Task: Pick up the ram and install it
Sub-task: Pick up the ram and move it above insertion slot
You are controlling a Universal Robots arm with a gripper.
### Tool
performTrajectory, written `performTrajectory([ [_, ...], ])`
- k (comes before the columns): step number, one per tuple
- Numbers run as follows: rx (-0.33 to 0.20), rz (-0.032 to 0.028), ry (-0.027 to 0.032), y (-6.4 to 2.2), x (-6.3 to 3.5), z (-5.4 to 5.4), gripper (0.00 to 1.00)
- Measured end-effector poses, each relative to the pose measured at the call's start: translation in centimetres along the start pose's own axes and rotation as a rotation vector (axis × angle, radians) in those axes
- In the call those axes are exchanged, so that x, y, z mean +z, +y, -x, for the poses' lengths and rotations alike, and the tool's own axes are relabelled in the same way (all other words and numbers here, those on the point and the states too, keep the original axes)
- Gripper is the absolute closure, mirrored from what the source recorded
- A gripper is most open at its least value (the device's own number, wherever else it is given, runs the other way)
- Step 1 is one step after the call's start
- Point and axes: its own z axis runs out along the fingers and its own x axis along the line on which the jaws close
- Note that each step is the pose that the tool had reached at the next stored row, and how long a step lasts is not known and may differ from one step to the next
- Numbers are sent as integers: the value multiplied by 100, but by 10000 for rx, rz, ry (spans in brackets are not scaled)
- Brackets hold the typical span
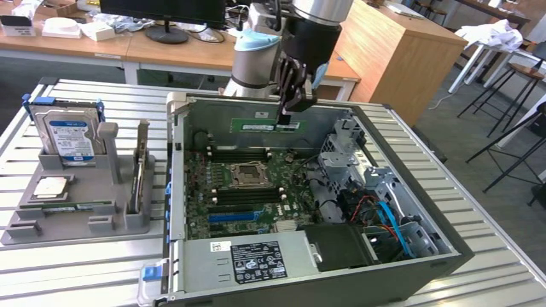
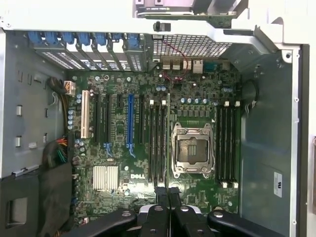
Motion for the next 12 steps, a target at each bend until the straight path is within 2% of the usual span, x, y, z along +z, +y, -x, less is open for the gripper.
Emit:
performTrajectory([
  [8, 27, -1, -1, -1, 142, -3, 89],
  [12, 40, 0, 2, -2, 157, -3, 89],
])
